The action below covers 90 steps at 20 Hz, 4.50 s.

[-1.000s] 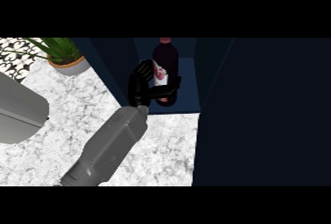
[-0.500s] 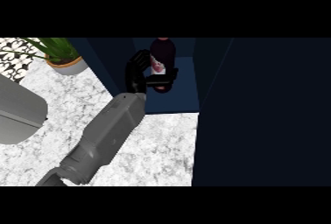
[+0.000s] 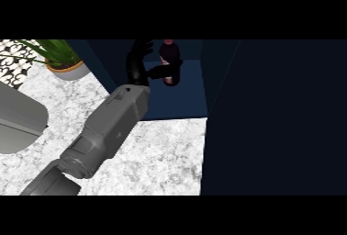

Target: Pick up the wine, place it into the cabinet and close the cabinet

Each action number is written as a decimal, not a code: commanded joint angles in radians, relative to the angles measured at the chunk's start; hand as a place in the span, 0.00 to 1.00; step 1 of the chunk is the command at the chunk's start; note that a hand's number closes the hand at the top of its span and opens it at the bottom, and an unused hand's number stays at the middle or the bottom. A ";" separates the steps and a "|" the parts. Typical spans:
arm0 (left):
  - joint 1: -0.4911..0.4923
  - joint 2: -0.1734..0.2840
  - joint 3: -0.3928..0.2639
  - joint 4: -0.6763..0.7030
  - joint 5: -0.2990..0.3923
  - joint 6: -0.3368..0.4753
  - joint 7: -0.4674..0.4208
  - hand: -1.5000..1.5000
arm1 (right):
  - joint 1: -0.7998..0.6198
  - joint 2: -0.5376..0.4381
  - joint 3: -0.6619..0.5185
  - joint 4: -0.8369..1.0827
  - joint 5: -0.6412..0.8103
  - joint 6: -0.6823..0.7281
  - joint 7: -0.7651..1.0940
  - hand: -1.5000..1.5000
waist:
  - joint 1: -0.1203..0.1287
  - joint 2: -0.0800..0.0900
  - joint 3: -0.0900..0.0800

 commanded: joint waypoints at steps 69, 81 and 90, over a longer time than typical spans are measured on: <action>0.985 0.138 -0.325 -1.408 -0.263 -0.048 0.042 0.00 | 0.136 -0.042 0.068 -0.242 -0.052 -0.017 0.079 0.00 | 0.059 -0.020 0.000; 1.229 0.324 -0.302 -1.621 -0.258 -0.109 -0.006 0.00 | 0.133 -0.148 0.407 -0.212 -0.029 0.143 0.146 1.00 | 0.069 -0.021 -0.003; 1.385 0.471 -0.153 -1.754 -0.172 -0.206 -0.034 0.00 | 0.019 -0.092 0.481 -0.151 0.013 0.106 0.183 1.00 | 0.081 -0.020 -0.004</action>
